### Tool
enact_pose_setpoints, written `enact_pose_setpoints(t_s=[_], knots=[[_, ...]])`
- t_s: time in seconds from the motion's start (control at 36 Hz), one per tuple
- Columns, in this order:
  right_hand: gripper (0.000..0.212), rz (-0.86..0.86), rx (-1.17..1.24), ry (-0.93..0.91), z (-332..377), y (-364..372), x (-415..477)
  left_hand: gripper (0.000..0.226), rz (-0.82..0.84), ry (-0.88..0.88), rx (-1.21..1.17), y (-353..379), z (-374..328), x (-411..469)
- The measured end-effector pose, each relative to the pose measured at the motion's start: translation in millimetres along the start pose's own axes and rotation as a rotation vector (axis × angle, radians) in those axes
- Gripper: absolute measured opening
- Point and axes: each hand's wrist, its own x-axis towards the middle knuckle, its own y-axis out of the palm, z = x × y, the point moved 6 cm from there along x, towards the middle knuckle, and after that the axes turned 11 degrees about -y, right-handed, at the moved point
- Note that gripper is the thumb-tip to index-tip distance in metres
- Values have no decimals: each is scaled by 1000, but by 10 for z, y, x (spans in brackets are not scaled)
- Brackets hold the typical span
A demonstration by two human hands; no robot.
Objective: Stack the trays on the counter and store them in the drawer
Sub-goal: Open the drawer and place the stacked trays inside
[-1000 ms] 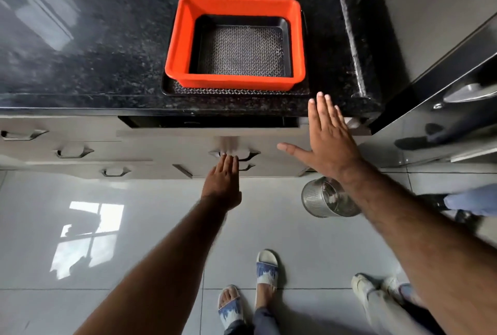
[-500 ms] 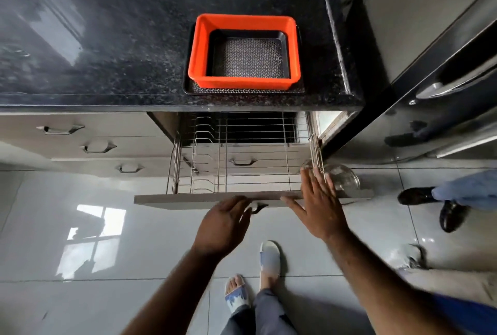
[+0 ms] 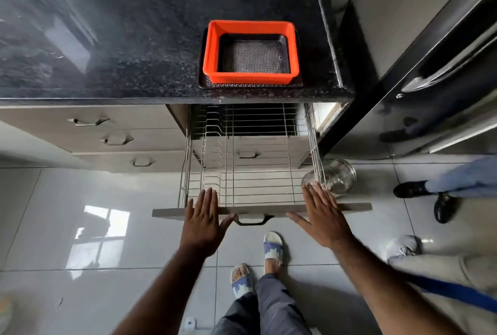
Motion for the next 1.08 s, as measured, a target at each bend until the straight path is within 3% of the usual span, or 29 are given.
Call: enact_pose_setpoints(t_s=[0.17,0.39,0.47,0.56,0.64,0.72,0.83,0.92,1.08], knots=[[115,36,59,-37,53,25,-148,112,73,-51,63,28,14,-142],[115,-63,125,-58,-251,-803,533,91,-98,-63,-188,-929,-149,765],[107,-144,163,-45,-440,-1289,990,78,-167,-86,-390,-1444,-169,1254],[93,-333,486,133,-677,-1761,1553,67,-231,-122,-585,-1938,-173,1772],[81,-420,753,286,-901,-2125,2099,54,-246,-232,-610,-2308,-115,2318],[70,-425,769,329,-1088,-2414,2548,28,-225,-323,-531,-2525,-62,2812],[56,-337,722,350,-1341,-2490,3111,22,-209,-400,-496,-2616,-28,3322],[25,-299,657,331,-1470,-2418,3470,16,-115,-435,-457,-2535,-29,3651],[28,-363,798,422,-1635,-2256,3795,20,-75,-491,-560,-2421,78,4001]])
